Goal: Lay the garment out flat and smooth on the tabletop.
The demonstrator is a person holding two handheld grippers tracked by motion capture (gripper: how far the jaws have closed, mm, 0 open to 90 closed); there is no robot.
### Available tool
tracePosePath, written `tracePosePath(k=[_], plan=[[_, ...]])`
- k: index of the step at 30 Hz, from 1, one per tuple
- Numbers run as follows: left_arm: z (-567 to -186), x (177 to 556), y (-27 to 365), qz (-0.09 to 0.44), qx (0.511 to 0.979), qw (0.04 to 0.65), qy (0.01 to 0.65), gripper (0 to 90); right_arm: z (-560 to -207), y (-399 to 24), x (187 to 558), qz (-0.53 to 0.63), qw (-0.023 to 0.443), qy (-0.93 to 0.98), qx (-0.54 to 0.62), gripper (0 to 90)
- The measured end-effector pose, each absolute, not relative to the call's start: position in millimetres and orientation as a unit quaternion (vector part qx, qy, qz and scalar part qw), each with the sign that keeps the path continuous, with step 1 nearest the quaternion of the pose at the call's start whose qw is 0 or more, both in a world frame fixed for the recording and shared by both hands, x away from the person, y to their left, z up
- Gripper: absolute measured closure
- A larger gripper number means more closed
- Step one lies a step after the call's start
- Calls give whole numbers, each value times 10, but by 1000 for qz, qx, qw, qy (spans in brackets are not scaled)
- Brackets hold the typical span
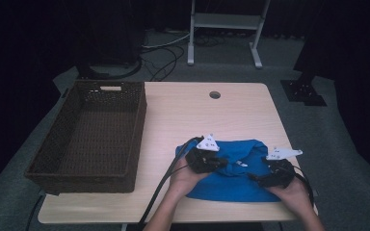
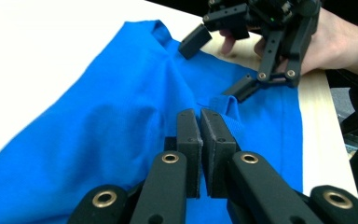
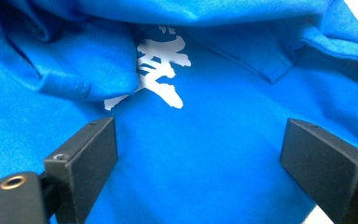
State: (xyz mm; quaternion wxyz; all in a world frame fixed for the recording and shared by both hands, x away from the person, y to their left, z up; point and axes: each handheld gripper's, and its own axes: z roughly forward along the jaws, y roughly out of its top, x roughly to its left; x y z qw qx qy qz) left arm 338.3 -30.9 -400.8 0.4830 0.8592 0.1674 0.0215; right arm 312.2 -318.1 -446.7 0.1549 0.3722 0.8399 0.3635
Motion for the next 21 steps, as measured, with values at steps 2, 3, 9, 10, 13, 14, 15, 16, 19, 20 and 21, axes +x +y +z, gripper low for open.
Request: tracePosePath(k=[2,3,9,10,13,14,15,16,19,20,21], plan=[[-3991,3414,-318,25,860,482,166,868,-4467,-3180,3123,363,155,840,372,104],[-3981,3427,-320,26,860,482,166,868,-4467,-3178,3121,364,155,839,373,104],[-3924,3540,-301,36,858,484,170,868,-4467,-3180,3122,363,156,840,372,104],[-3915,3567,-292,37,857,485,171,868,-4467,-3179,3122,363,156,839,373,104],[-3900,3636,-276,39,857,483,175,868,-4467,-3179,3121,363,155,840,373,104],[-3895,3658,-273,39,857,483,175,868,-4467,-3179,3122,363,155,840,372,104],[-3890,3678,-272,39,857,484,175,868,-4467,-3179,3121,363,155,840,373,104],[-3886,3693,-270,41,856,484,175,869,-4466,-3179,3121,363,155,840,373,104],[-3876,3755,-279,43,856,484,176,869,-4467,-3179,3121,364,155,840,373,104],[-3872,3772,-286,44,856,484,176,869,-4467,-3179,3121,363,155,840,373,104],[-3869,3788,-294,44,856,484,177,869,-4467,-3178,3121,363,155,840,373,104]])
